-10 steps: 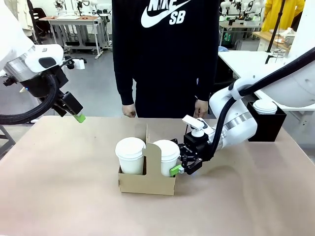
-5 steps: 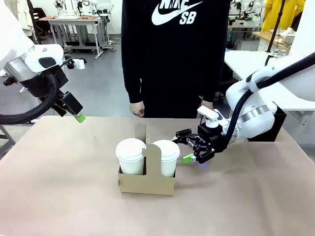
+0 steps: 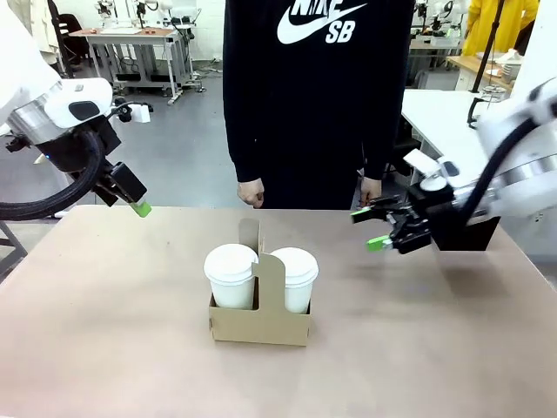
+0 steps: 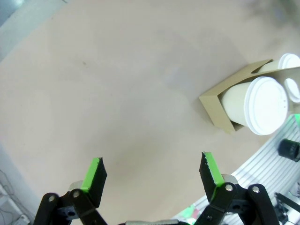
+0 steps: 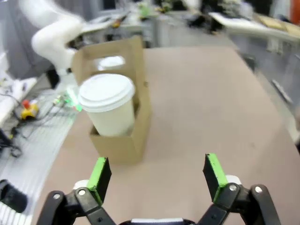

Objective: Pour a drink into a cup and package it in a carrier.
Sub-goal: Insert the held 600 ml Paper Cup into the Cup Carrier.

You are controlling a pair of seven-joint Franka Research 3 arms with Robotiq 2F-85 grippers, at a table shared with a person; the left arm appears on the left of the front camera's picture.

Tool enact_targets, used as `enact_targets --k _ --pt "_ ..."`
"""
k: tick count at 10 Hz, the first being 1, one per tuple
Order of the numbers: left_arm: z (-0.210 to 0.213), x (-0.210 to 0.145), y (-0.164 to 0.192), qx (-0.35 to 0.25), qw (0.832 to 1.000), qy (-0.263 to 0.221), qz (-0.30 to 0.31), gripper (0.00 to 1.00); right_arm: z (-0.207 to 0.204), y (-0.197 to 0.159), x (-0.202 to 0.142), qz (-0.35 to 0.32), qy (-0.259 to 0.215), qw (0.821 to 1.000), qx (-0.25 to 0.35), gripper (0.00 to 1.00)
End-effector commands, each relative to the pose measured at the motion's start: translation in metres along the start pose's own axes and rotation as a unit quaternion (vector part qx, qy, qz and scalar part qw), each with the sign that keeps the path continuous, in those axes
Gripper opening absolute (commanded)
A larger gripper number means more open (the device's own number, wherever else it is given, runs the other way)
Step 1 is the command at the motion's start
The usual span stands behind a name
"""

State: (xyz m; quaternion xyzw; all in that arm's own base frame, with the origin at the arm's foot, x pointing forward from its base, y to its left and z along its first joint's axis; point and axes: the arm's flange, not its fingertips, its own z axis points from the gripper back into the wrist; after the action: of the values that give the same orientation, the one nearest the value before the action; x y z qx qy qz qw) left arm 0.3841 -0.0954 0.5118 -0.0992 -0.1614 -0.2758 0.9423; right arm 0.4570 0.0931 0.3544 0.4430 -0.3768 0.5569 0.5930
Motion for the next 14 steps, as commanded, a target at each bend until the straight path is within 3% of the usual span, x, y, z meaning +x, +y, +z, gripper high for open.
enact_targets --k 1,3,5,9,10,14 --pt "0.001 0.0 0.001 0.01 1.0 -0.001 0.002 1.0 0.034 0.034 0.016 -0.106 0.096 0.985 -0.101 1.0" --pt "0.001 0.0 0.001 0.01 1.0 -0.001 0.002 1.0 0.074 0.051 0.018 -0.175 0.179 0.951 -0.183 1.0" --pt "0.001 0.0 0.001 0.01 1.0 -0.001 0.002 1.0 0.099 0.059 0.01 -0.222 0.223 0.92 -0.235 1.0" --pt "0.001 0.0 0.001 0.01 1.0 -0.001 0.002 1.0 0.107 0.07 -0.003 -0.226 0.199 0.924 -0.235 1.0" --pt "0.001 0.0 0.001 0.01 1.0 -0.001 0.002 1.0 0.107 0.06 -0.007 -0.224 0.217 0.919 -0.241 1.0" --pt "0.001 0.0 0.001 0.01 1.0 -0.001 0.002 1.0 0.107 0.06 -0.007 -0.224 0.217 0.919 -0.241 1.0"
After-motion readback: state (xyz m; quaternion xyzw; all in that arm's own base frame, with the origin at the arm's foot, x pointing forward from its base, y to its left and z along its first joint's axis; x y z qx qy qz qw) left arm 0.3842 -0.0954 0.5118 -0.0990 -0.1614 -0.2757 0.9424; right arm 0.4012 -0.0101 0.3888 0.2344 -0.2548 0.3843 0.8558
